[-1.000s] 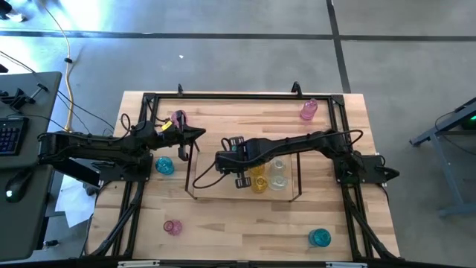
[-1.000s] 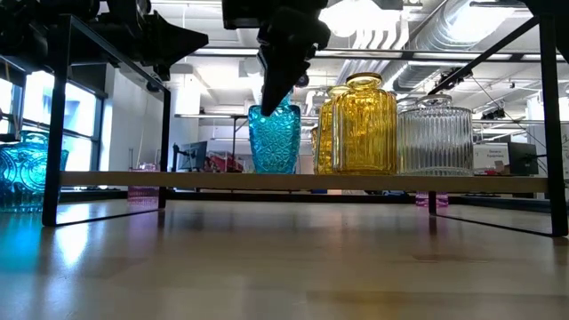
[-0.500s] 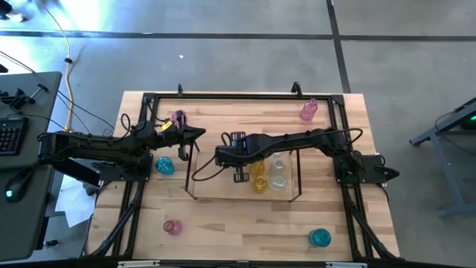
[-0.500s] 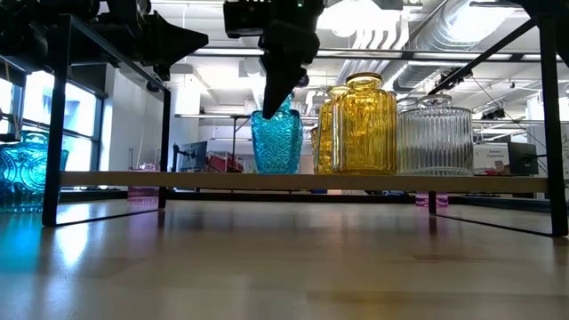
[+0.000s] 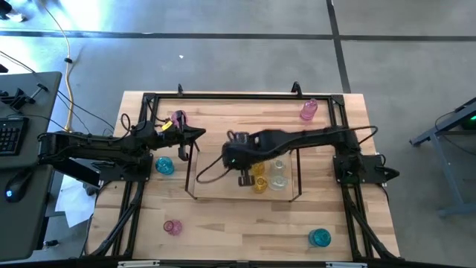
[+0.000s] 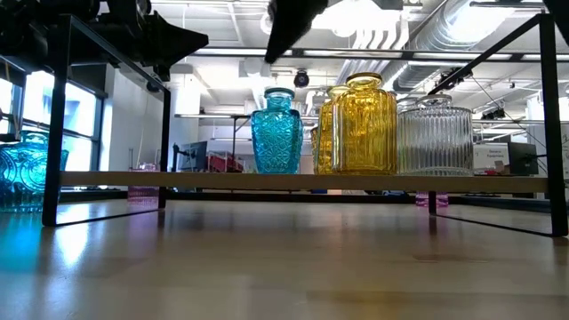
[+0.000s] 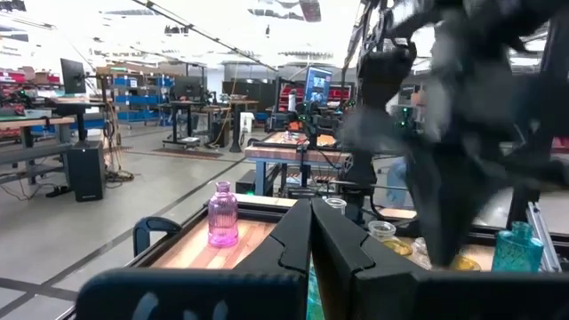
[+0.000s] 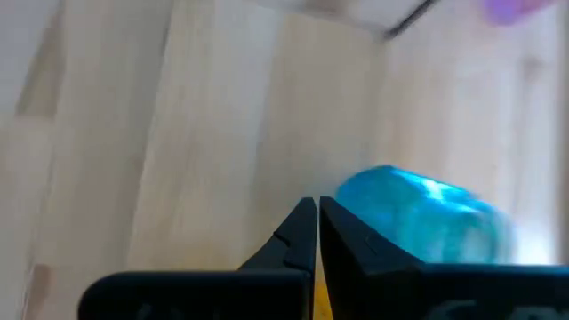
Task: Sort vases onto shelf
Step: Put the top blue vase on the shelf
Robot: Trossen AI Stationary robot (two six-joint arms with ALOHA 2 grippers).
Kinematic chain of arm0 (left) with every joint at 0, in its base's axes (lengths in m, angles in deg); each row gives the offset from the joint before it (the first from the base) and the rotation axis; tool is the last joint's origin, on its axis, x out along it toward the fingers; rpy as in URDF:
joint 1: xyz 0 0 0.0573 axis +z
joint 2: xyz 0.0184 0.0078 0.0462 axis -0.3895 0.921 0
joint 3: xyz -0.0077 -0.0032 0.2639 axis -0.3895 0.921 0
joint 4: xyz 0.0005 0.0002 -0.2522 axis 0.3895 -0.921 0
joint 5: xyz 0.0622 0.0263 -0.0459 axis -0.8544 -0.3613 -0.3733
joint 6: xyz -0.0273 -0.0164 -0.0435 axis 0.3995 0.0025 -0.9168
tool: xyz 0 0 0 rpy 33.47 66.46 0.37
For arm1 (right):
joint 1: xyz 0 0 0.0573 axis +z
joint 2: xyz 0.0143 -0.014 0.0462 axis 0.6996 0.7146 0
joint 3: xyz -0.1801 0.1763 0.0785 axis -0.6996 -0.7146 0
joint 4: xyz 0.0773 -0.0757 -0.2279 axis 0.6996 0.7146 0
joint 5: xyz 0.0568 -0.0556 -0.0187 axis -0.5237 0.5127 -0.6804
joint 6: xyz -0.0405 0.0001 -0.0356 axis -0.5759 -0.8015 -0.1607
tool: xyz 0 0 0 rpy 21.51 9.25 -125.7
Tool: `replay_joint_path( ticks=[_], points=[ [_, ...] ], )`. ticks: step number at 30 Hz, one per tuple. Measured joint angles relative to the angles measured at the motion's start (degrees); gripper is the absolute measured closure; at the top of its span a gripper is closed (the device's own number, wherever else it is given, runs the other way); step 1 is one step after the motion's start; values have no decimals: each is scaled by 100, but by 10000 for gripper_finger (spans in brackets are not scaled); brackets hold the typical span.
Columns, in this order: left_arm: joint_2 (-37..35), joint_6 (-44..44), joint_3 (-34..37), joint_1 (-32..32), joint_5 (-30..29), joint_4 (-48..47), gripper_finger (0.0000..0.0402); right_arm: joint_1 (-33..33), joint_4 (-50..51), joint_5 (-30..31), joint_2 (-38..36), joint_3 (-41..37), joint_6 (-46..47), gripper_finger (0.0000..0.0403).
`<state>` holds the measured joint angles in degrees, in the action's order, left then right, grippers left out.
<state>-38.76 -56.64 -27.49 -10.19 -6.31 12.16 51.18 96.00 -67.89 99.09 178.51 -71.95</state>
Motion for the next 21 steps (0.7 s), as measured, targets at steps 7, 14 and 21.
replay_joint_path(
  ticks=[7, 14, 21],
  points=[
    [0, -2, 0, 0, 2, 7, 402, -938, 108, 545, -339, 1, 30, 403],
    [0, -2, 0, 0, 4, 7, 401, -1973, 89, -990, 36, -20, -442, 403],
    [0, 47, 0, -1, 9, -7, 401, -2155, -168, -2113, 395, -22, -789, 403]
  ],
)
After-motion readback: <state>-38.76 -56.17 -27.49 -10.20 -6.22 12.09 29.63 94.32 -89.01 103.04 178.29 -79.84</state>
